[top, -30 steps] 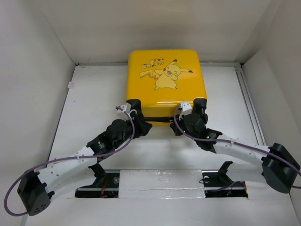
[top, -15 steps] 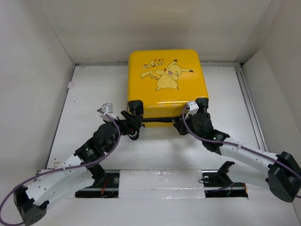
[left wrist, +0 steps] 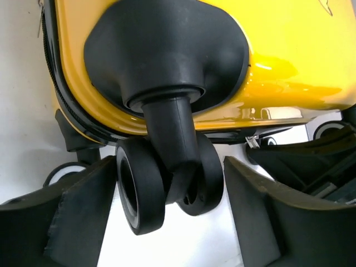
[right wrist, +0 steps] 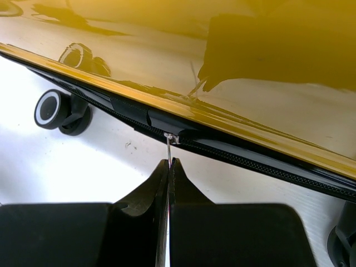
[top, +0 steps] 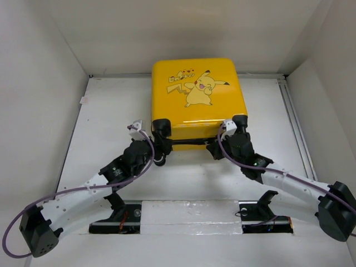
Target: Pack the luggage
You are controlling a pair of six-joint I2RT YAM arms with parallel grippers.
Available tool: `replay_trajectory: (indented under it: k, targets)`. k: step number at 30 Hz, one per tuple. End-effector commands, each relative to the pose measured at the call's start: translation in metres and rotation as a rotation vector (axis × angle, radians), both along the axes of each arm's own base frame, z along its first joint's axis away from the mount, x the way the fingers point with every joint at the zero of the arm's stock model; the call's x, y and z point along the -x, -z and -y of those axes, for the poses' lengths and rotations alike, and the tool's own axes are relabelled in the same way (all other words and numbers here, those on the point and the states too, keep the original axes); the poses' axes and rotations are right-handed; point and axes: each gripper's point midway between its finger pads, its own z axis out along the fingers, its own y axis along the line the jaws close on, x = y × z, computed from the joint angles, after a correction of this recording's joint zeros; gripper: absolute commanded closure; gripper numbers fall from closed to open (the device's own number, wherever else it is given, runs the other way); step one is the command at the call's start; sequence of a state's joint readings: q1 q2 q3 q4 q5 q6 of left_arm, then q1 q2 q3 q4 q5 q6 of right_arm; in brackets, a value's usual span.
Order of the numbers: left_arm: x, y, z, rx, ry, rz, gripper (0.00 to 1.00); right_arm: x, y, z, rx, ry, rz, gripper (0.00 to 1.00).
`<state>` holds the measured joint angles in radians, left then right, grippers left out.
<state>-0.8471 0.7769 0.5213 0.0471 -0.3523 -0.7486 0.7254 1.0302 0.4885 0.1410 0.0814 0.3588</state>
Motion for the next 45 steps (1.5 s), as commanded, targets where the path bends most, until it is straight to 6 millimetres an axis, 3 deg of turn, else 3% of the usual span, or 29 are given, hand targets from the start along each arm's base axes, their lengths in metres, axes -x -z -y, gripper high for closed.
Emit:
replay_trajectory:
  k: [1,3,6,7,11,16,24,28,29,30,31,32,38,39,45]
  targets:
    - [-0.003,-0.032,0.007,0.055,0.017,0.063,0.35,-0.009,-0.032,-0.002,-0.069,0.008,0.096,1.00]
    - [-0.005,-0.038,0.009,0.084,0.014,0.076,0.50,-0.009,-0.032,-0.002,-0.069,0.008,0.096,1.00]
    - [-0.010,-0.046,0.006,0.108,-0.027,0.100,0.91,-0.008,-0.029,0.004,-0.063,0.025,0.099,1.00]
    - [-0.012,-0.046,-0.001,0.118,-0.063,0.105,1.00,-0.008,-0.028,0.008,-0.060,0.049,0.091,1.00]
    - [-0.013,-0.049,-0.019,0.104,-0.130,0.129,1.00,-0.012,-0.022,0.044,-0.020,0.188,0.066,1.00]
    - [-0.010,-0.039,-0.032,0.096,-0.155,0.116,1.00,-0.014,-0.020,0.098,0.030,0.378,0.066,1.00]
    - [-0.009,-0.035,-0.032,0.089,-0.145,0.103,1.00,-0.011,-0.033,0.117,-0.002,0.446,0.104,1.00]
    - [-0.004,-0.043,-0.019,0.144,-0.075,0.119,1.00,-0.006,-0.031,0.081,-0.036,0.247,0.084,1.00]
    - [-0.003,-0.045,-0.015,0.154,-0.053,0.121,1.00,0.001,-0.029,0.064,-0.065,0.158,0.071,1.00]
    - [-0.003,-0.042,-0.014,0.147,-0.053,0.114,1.00,0.006,-0.027,0.055,-0.077,0.103,0.080,0.91]
    - [-0.002,-0.042,-0.012,0.149,-0.041,0.111,1.00,0.005,-0.037,0.044,-0.113,0.064,0.112,0.84]
    - [0.000,-0.042,-0.006,0.174,-0.012,0.112,1.00,0.015,-0.031,0.023,-0.117,-0.015,0.103,0.57]
    - [0.003,-0.050,0.004,0.207,0.037,0.127,1.00,0.018,-0.036,-0.008,-0.090,-0.128,0.096,0.54]
    - [0.002,-0.050,0.007,0.212,0.046,0.129,1.00,0.017,-0.025,-0.010,-0.065,-0.124,0.071,0.53]
    - [0.003,-0.060,0.013,0.238,0.075,0.145,1.00,0.003,-0.008,-0.004,-0.019,-0.042,0.049,0.46]
